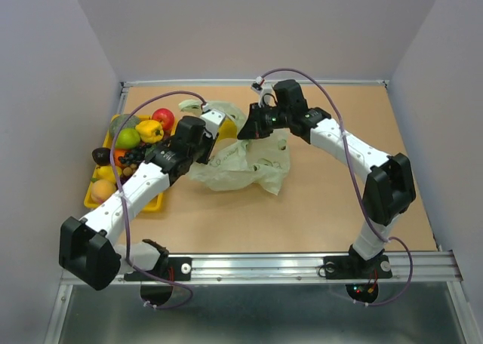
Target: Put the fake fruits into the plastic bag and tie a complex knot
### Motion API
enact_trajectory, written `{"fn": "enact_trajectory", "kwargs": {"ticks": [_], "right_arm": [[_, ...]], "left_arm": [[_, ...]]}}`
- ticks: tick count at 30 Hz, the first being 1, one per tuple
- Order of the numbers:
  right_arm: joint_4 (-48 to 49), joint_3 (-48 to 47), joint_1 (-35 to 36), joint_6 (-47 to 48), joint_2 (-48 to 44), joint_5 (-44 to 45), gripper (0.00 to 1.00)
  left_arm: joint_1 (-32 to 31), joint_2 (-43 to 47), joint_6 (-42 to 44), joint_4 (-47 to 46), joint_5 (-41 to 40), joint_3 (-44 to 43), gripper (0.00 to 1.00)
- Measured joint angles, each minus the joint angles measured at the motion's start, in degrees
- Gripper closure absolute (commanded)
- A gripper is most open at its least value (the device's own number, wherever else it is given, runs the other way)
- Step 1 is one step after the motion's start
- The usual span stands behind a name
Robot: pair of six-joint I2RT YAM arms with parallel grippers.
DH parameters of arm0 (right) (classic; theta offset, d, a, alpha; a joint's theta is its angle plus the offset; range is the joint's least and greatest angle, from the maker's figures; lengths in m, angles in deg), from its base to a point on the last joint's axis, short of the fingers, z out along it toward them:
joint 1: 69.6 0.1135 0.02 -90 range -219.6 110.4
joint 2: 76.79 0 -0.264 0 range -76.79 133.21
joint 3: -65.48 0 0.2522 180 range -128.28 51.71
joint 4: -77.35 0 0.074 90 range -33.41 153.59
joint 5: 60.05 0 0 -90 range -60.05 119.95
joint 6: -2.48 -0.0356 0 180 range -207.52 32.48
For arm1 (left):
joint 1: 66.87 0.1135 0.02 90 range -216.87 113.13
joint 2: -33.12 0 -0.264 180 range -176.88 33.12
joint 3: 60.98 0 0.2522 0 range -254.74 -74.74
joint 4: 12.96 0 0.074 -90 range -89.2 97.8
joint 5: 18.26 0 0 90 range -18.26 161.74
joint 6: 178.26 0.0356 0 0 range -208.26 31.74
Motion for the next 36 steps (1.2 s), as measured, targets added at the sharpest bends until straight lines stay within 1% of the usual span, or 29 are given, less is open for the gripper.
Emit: {"fn": "enact_trajectory", "kwargs": {"ticks": [4,5,7,8,11,12,13,14,16,18,20,21,23,24,29,33,36], "right_arm": [[1.14,-0.09,0.04,-0.83,0.26,-0.04,1.0],[1.42,-0.07,0.04,-1.03,0.48,-0.13,1.0],[2.4,-0.09,0.07,-1.77,1.27,-0.76,0.99],[2.67,-0.07,0.09,-2.36,1.75,-1.44,1.0],[3.23,-0.07,0.09,-2.86,2.67,-2.03,1.0],[3.72,0.07,0.09,-2.75,2.89,-1.95,1.0],[3.85,0.33,0.09,-2.58,2.91,-1.81,1.0],[4.09,0.72,0.09,-2.32,2.91,-1.64,1.0],[5.42,2.58,0.09,-1.16,2.67,-1.01,1.0],[5.77,4.17,0.09,-0.35,2.62,-0.46,1.0],[6.05,6.93,0.09,1.05,2.27,0.42,0.99],[6.05,7.74,0.09,1.46,2.14,0.72,1.0],[6.05,10.01,0.09,2.6,1.68,1.55,1.0],[5.92,11.23,0.09,3.28,1.33,2.1,1.0],[6.1,13.7,0.09,4.46,0.35,3.48,1.0],[6.14,14.71,0.09,4.98,-0.2,3.89,1.0],[6.19,14.71,0.09,5.29,-0.22,3.87,1.0]], "left_arm": [[0.0,3.67,3.41,-0.2,3.69,2.23,0.99],[-0.79,5.18,4.72,-0.35,4.61,2.75,0.94],[-2.43,6.64,6.56,-0.61,5.2,2.89,0.78],[-3.37,6.97,7.67,-1.14,5.27,2.89,0.58],[-4.04,5.62,9.53,-1.55,5.77,2.86,0.37],[-4.17,4.68,10.27,-1.46,6.1,2.8,0.27],[-4.28,3.91,10.64,-1.36,6.51,2.78,0.22],[-4.35,3.26,10.99,-1.05,6.99,2.78,0.1],[-4.42,2.99,11.69,-0.24,8.02,2.78,0.01],[-4.11,3.98,12.28,-0.11,9.25,2.78,0.01],[-2.71,6.1,13.07,0.68,12.15,2.67,0.01],[-0.76,7.48,13.35,1.73,14.29,2.1,0.01],[4.63,9.49,13.6,3.58,19.21,0.22,0.01],[8.96,10.45,13.64,4.44,22.62,-1.57,0.01],[24.33,12.76,13.51,5.79,31.39,-7.15,0.01],[32.33,10.91,15.5,9.49,36.94,-9.66,0.01],[37.05,6.91,19.12,12.98,38.18,-10.97,0.02]]}}
